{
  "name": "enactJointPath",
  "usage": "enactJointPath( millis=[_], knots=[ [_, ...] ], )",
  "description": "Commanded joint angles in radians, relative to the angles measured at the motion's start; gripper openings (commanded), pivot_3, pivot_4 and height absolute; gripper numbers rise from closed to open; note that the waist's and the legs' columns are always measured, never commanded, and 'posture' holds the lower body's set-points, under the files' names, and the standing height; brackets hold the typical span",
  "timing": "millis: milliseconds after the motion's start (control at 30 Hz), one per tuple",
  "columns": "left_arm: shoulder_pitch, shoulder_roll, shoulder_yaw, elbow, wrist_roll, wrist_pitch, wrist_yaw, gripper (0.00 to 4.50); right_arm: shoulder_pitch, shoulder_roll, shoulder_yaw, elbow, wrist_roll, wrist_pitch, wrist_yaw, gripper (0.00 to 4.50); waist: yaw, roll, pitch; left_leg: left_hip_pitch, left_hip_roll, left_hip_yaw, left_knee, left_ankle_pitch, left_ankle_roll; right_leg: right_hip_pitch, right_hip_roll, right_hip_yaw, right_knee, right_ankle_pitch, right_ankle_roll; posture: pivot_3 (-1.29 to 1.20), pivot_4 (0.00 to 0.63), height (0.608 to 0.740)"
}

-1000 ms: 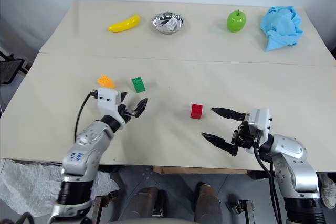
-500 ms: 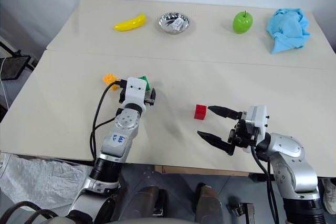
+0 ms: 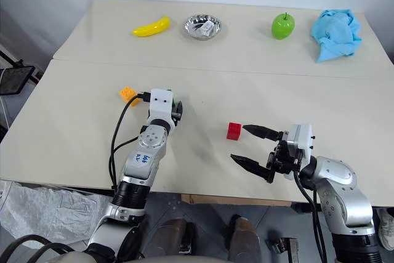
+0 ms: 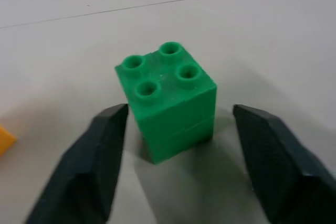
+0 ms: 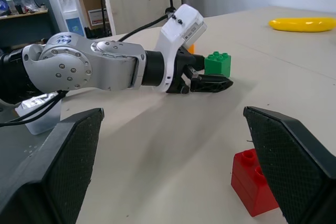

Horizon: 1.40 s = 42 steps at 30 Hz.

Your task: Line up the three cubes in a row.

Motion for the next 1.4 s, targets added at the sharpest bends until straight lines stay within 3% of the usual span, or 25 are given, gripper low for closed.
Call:
enactJointPath(
  millis=[33,100,233,333,400,467,567,700,867,1100,1400],
  knots=[
    [0.017,0.021,0.006,-0.032,-0.002,-0.020,-0.035,2.19,0.000,0.001,-0.002,-0.028,0.010,-0.002,-0.004,4.50,0.000,0.000,0.000,0.000,0.000,0.000,0.000,0.000,0.000,0.000,0.000,0.000,0.000,0.000,0.000,0.00,0.150,0.740],
    [0.032,0.044,0.010,-0.047,-0.009,-0.034,-0.069,1.61,0.001,0.001,-0.002,-0.027,0.009,-0.002,-0.005,4.50,-0.001,0.000,0.000,0.000,0.000,0.000,0.000,0.000,0.000,0.000,0.000,0.000,0.000,0.000,0.000,0.00,0.150,0.740],
    [0.051,0.097,0.035,-0.053,-0.025,-0.073,-0.126,1.61,0.006,0.000,-0.002,-0.024,0.006,-0.005,-0.006,4.50,-0.004,0.000,0.000,0.000,0.000,0.000,0.000,0.000,0.000,0.000,0.000,0.000,0.000,0.000,0.000,0.00,0.150,0.740],
    [0.062,0.130,0.090,-0.056,-0.129,-0.109,-0.240,1.61,0.018,-0.003,-0.003,-0.031,0.001,-0.007,-0.009,4.50,-0.004,0.000,0.000,0.000,0.000,0.000,0.000,0.000,0.000,0.000,0.000,0.000,0.000,0.000,0.000,0.00,0.150,0.740],
    [0.074,0.181,0.139,-0.066,-0.267,-0.142,-0.435,1.61,0.029,-0.006,-0.011,-0.038,0.000,-0.008,-0.014,4.50,-0.004,0.000,0.000,0.000,0.000,0.000,0.000,0.000,0.000,0.000,0.000,0.000,0.000,0.000,0.000,0.00,0.150,0.740],
    [0.091,0.213,0.216,-0.076,-0.515,-0.129,-0.727,1.61,0.040,-0.009,-0.022,-0.044,0.001,-0.011,-0.018,4.50,-0.006,0.000,0.000,0.000,0.000,0.000,0.000,0.000,0.000,-0.001,0.000,0.000,0.000,0.000,0.000,0.00,0.150,0.740],
    [0.124,0.324,0.233,-0.070,-0.598,-0.274,-1.017,1.61,0.068,-0.018,-0.045,-0.054,0.004,-0.015,-0.022,4.50,-0.008,0.000,0.000,0.000,0.001,0.000,0.000,0.000,0.000,-0.001,0.000,0.000,0.000,0.000,0.000,0.00,0.150,0.740],
    [0.051,0.441,0.114,0.087,-0.555,-0.409,-1.342,1.61,0.137,-0.037,-0.114,-0.086,0.044,-0.008,-0.008,4.50,0.001,0.001,-0.001,0.000,-0.001,0.001,0.000,0.000,0.000,0.000,0.000,-0.001,0.000,0.000,0.000,0.00,0.150,0.740],
    [-0.164,0.434,-0.017,0.455,-0.413,-0.675,-1.541,1.61,0.225,-0.072,-0.177,-0.101,0.066,-0.012,0.035,4.50,0.005,0.000,-0.001,0.000,-0.003,0.002,0.001,0.001,0.001,0.001,0.000,-0.001,-0.001,0.001,0.001,0.00,0.150,0.740],
    [-0.414,0.341,-0.072,0.923,-0.285,-0.851,-1.588,1.61,0.242,-0.055,-0.178,-0.126,0.062,-0.018,0.002,4.50,-0.011,-0.001,0.000,-0.001,-0.004,0.004,-0.001,0.001,0.001,-0.001,0.001,-0.001,-0.001,0.001,0.001,0.00,0.150,0.740],
    [-0.525,0.291,-0.078,1.130,-0.171,-0.949,-1.550,1.61,0.280,-0.026,-0.164,-0.177,0.056,-0.019,-0.037,4.50,-0.007,-0.002,0.000,-0.001,-0.002,0.003,0.000,0.001,0.002,-0.001,0.000,-0.001,0.000,0.001,0.001,0.00,0.150,0.740]
  ],
)
